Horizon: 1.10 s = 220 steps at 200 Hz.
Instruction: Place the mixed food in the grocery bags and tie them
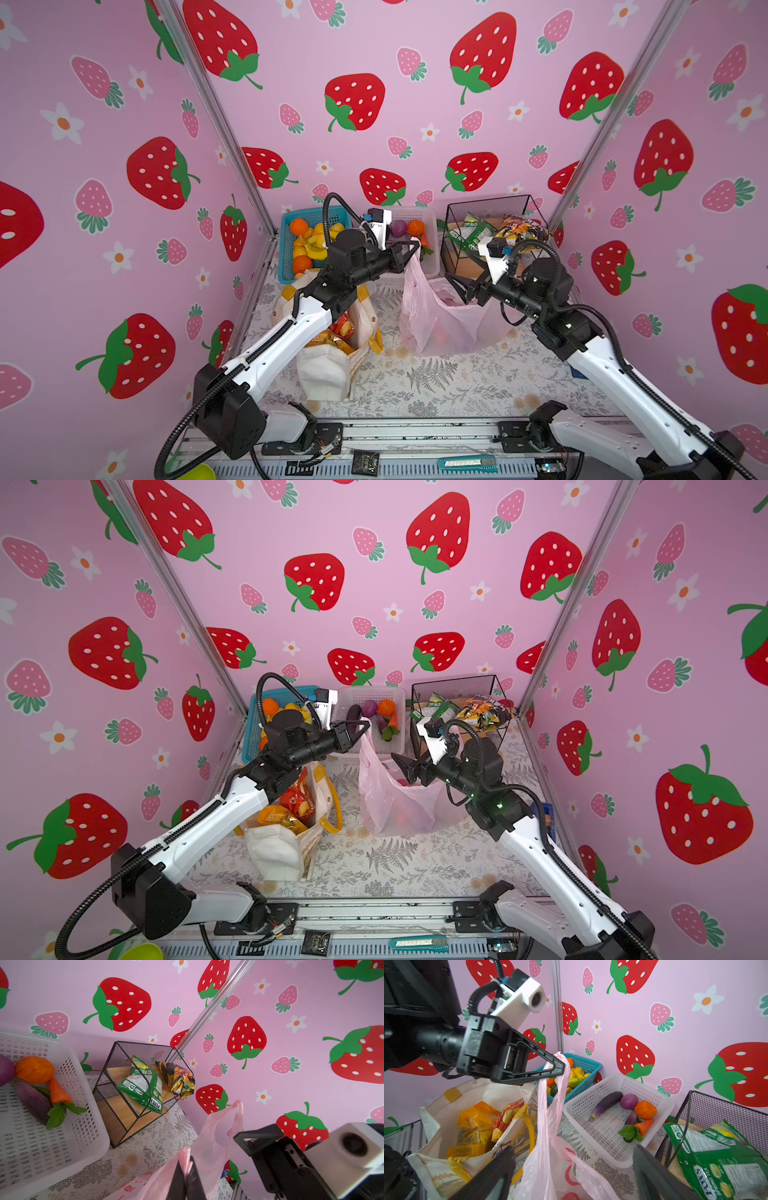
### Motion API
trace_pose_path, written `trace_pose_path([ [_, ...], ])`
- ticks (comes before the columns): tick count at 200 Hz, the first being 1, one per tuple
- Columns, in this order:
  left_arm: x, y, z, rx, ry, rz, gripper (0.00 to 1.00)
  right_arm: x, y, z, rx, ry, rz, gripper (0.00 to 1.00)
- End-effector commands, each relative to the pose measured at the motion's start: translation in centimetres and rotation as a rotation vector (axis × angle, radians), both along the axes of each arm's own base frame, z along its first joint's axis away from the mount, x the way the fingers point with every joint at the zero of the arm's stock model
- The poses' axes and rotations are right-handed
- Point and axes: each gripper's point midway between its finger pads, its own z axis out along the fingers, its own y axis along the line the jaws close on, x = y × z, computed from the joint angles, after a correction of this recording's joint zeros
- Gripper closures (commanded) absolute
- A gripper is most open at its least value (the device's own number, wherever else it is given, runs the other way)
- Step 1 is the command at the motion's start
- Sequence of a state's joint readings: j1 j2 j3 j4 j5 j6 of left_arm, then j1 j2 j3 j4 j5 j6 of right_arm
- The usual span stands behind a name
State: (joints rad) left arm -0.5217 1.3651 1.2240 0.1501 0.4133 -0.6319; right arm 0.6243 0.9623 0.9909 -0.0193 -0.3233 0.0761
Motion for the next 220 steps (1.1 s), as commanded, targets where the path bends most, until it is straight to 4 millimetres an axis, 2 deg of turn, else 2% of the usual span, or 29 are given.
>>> trace_pose_path([
  [1,0.3,0.7,2.2,-0.006,-0.043,-0.004,1.00,-1.5,-2.1,0.5,-0.028,0.002,-0.053,0.11],
  [18,0.8,1.2,2.2,-0.004,-0.041,0.007,1.00,-1.7,-4.1,1.2,-0.025,-0.017,-0.143,0.13],
  [35,1.1,1.5,2.3,-0.004,-0.039,0.011,1.00,-0.5,-7.0,0.8,-0.040,-0.019,-0.302,0.14],
  [69,1.3,1.7,1.7,-0.002,-0.025,0.011,1.00,2.0,-11.0,-1.9,-0.027,0.043,-0.470,0.13],
  [85,1.3,1.8,1.4,0.000,-0.018,0.012,1.00,2.7,-11.7,-3.8,0.005,0.091,-0.452,0.11],
  [119,1.1,1.9,1.3,0.004,-0.019,0.016,1.00,2.9,-10.6,-7.2,0.082,0.151,-0.337,0.12],
  [128,1.1,2.1,1.3,0.006,-0.022,0.021,1.00,3.2,-10.3,-7.7,0.096,0.147,-0.325,0.19],
  [158,0.8,2.7,1.3,0.024,-0.034,0.050,1.00,3.2,-8.8,-8.7,0.139,0.113,-0.227,0.56],
  [182,0.7,3.5,1.1,0.053,-0.059,0.087,0.99,2.7,-7.7,-8.5,0.154,0.057,-0.144,0.75],
  [188,0.7,3.7,1.1,0.065,-0.073,0.099,0.96,2.5,-7.5,-8.5,0.153,0.050,-0.131,0.80],
  [191,0.7,3.9,1.1,0.072,-0.079,0.107,0.90,2.4,-7.4,-8.6,0.151,0.046,-0.124,0.83],
  [202,0.6,4.6,1.4,0.099,-0.111,0.138,0.77,2.1,-7.2,-8.6,0.150,0.030,-0.099,0.89],
  [220,0.2,5.7,2.3,0.146,-0.185,0.183,0.60,1.5,-6.9,-8.6,0.148,0.006,-0.064,0.93],
])
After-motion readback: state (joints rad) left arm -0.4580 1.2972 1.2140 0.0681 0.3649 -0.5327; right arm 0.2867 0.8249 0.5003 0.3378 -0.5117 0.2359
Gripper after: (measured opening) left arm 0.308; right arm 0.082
